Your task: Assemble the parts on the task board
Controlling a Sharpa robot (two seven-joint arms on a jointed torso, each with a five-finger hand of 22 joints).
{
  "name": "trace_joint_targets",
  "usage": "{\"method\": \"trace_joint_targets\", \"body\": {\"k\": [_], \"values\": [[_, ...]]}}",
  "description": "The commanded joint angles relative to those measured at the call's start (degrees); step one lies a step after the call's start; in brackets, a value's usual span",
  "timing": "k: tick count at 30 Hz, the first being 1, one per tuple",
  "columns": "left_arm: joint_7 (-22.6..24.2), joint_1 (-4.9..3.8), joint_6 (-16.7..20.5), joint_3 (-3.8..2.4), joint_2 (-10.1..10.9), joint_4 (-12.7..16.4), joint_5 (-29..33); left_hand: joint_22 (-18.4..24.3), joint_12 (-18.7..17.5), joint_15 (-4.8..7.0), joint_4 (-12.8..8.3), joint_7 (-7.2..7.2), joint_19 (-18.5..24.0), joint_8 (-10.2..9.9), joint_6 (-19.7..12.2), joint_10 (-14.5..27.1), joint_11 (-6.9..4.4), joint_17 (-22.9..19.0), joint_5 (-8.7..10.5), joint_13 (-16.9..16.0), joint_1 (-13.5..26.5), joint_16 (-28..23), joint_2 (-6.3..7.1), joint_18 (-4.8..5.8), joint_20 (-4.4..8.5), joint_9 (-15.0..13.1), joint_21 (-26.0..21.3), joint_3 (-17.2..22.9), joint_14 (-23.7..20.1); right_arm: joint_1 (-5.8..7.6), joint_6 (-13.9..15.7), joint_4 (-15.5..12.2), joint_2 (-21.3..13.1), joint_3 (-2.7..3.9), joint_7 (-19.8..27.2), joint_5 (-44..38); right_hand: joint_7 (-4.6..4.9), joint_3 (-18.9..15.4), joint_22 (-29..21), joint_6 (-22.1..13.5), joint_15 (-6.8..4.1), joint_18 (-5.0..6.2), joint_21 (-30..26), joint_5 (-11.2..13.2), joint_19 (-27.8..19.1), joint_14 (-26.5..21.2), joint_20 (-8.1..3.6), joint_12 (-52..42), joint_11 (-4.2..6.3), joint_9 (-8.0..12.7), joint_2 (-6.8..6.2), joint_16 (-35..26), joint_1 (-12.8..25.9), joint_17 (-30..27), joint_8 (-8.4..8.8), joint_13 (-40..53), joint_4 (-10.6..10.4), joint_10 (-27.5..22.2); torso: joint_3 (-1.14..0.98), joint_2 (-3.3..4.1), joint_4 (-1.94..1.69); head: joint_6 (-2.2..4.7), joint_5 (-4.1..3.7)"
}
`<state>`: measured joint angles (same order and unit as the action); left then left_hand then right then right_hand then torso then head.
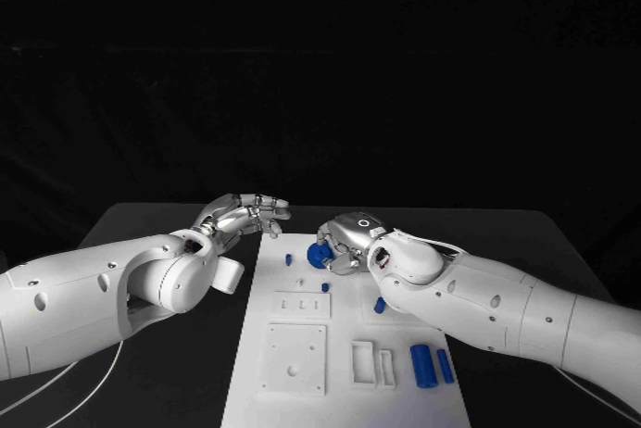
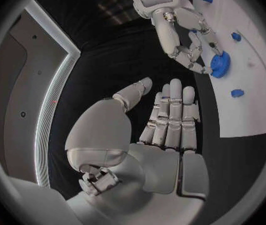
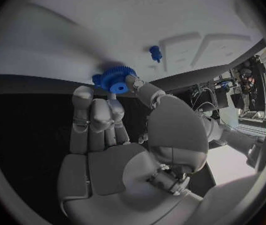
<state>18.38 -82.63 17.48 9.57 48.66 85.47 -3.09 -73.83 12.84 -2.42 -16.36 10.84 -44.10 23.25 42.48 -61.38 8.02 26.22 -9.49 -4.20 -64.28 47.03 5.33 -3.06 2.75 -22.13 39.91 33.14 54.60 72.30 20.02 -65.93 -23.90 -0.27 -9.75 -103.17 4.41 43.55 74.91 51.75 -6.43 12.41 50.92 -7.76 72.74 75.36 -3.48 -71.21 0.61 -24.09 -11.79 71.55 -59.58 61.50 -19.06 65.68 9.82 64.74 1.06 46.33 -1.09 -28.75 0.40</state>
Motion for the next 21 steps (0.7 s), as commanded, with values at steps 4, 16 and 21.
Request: {"method": "trace_joint_targets", "body": {"k": [4, 16, 21], "values": [[0.4, -0.11, 0.0, -0.06, 0.0, 0.2, -0.2, 0.1, -0.3, -0.15, 0.0, 0.36, -0.1, -0.3, -0.1, 0.3, 0.29, -0.1, 0.11, 0.1, -0.3, 0.3, 0.25, -0.81, 0.36, 0.1, 0.4, 0.2, 0.2, -0.03, -0.6, 1.1, 0.8, -0.02, -0.2, -0.2, 1.70, 0.0, 0.6, 4.6, -0.16, 2.59, 0.0, -0.3, 0.0, 0.0, -0.30, 1.0, -0.27, 0.2, -1.05, -0.6, 0.1, 0.0, 0.33, -0.9, -0.1, -1.5, -0.02, 0.00, 0.04, 0.06, 0.00], [0.3, -0.11, 0.0, -0.06, -0.1, 0.1, -0.3, 0.1, -0.3, -0.15, 0.0, 0.37, -0.1, -0.3, -0.1, 0.3, 0.29, -0.1, 0.12, 0.1, -0.3, 0.3, 0.26, -0.81, 0.35, 0.1, 0.4, 0.1, 0.2, -0.10, -1.5, 1.6, 1.6, -0.27, 0.6, 1.9, 2.98, -2.4, 0.5, 0.9, 0.99, 2.59, -0.2, -0.7, -0.2, 0.1, -0.34, 1.7, -1.48, 0.9, -2.23, -0.8, 0.6, 0.0, 2.27, -1.4, 0.4, -2.4, -0.08, -0.02, 0.05, -0.04, 0.11], [0.3, -0.11, 0.1, -0.06, -0.1, 0.2, -0.3, 0.1, -0.3, -0.15, 0.0, 0.37, -0.1, -0.3, -0.1, 0.3, 0.29, -0.1, 0.12, 0.1, -0.3, 0.3, 0.28, -0.81, 0.35, 0.1, 0.4, 0.1, 0.2, -0.10, -2.1, 1.6, 1.6, -0.32, 0.9, 2.4, 3.33, -4.4, 0.6, 0.1, 1.35, 2.59, -0.3, -1.2, -0.2, 0.1, -0.30, 1.6, -1.84, 1.0, -2.49, -0.9, 1.1, 0.1, 2.53, -1.4, 0.8, -2.6, -0.13, -0.03, 0.14, -0.09, 0.19]]}}
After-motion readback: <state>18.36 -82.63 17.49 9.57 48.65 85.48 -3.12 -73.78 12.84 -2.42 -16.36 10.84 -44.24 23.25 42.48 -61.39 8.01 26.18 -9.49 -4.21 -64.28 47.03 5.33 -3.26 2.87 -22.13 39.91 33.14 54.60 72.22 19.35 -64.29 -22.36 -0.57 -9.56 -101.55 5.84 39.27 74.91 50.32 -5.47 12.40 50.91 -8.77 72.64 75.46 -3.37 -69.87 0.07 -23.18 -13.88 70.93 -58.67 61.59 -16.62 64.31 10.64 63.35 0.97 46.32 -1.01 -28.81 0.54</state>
